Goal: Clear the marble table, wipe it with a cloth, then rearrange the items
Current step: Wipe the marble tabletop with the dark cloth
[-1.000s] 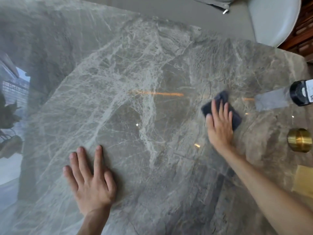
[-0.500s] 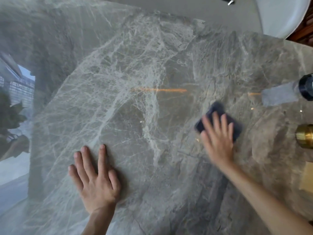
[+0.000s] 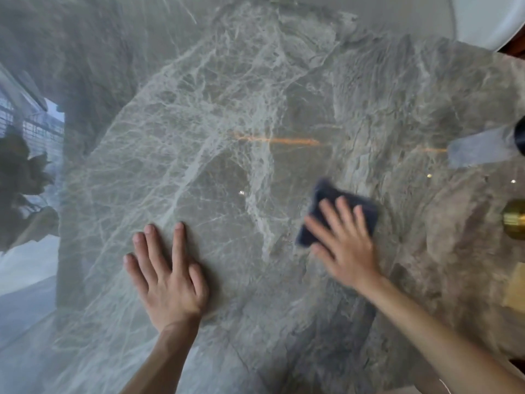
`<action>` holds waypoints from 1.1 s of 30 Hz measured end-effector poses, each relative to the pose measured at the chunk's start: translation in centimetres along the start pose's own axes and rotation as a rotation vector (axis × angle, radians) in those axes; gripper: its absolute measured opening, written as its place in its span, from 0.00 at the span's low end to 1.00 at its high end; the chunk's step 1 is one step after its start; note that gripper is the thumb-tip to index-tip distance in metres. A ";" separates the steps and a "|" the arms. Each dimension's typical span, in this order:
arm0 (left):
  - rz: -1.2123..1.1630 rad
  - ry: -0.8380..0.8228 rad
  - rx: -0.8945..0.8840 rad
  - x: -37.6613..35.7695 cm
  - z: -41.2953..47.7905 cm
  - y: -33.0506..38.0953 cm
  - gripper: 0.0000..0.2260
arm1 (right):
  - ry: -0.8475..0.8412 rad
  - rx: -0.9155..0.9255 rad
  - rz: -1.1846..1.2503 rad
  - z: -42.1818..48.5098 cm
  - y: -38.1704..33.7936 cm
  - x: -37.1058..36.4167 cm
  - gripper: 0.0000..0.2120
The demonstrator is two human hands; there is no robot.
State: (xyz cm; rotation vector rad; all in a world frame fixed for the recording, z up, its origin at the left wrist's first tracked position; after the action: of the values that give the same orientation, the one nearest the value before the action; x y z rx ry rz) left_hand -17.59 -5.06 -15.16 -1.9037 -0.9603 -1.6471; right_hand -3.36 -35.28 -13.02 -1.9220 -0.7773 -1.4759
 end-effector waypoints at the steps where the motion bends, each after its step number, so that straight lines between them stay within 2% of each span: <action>1: -0.002 0.002 0.000 -0.1 0.0 0.0 0.31 | 0.017 -0.191 0.004 1.0 2.8 0.7 0.27; 3: -0.010 0.006 0.001 0.0 0.0 0.0 0.31 | 0.075 -0.559 0.090 4.4 7.3 2.1 0.28; 4: -0.018 0.009 -0.001 0.1 0.0 0.1 0.31 | 0.107 -0.662 0.134 6.3 8.6 2.7 0.28; 6: -0.037 0.006 -0.004 0.3 0.0 0.2 0.31 | 0.131 -0.688 0.167 9.8 9.1 3.1 0.27; 8: -0.057 -0.010 -0.006 0.5 0.0 0.3 0.31 | 0.116 -0.574 0.140 11.6 7.2 3.1 0.27; 12: -0.142 -0.032 0.000 1.2 0.0 0.3 0.31 | 0.073 -0.227 0.055 11.5 -0.3 2.3 0.28; 16: -0.435 -0.013 -0.020 2.9 -0.4 -0.3 0.31 | 0.062 0.080 0.000 7.2 -7.9 0.3 0.30; 18: -0.517 -0.005 -0.175 3.3 -2.7 -2.0 0.28 | 0.068 0.192 -0.002 3.8 -10.7 -1.0 0.30; 20: -0.483 -0.068 -0.383 3.1 -7.2 -4.4 0.26 | 0.074 0.279 0.015 0.5 -13.2 -2.2 0.30; 22: -0.436 -0.189 -0.519 2.3 -12.5 -6.6 0.24 | 0.058 0.335 0.049 -2.7 -15.3 -3.0 0.30; 26: -0.387 -0.216 -0.515 1.3 -18.2 -8.8 0.22 | 0.010 0.456 0.043 -7.7 -17.4 -3.8 0.33; 31: -0.205 -0.094 -0.740 1.7 -17.5 -7.7 0.19 | 0.115 0.242 0.055 -12.9 -15.7 -3.8 0.29; 33: -0.129 -0.076 -0.771 2.1 -16.4 -6.7 0.20 | 0.148 0.243 0.073 -13.5 -15.3 -3.9 0.26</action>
State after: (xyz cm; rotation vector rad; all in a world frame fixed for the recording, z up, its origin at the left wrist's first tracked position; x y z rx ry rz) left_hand -33.42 -12.04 -10.69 -2.4260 -0.5011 -2.2566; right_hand -24.12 -35.68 -12.38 -1.6253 -0.7725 -1.3927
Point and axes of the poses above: each hand's wrist, its own z-axis towards the middle knuckle, its own x-axis out of the back of the hand, y = z × x, the point moved 1 cm from there along z, towards the middle knuckle, and after that the axes turned 13 degrees about x, right-handed, at the moved point
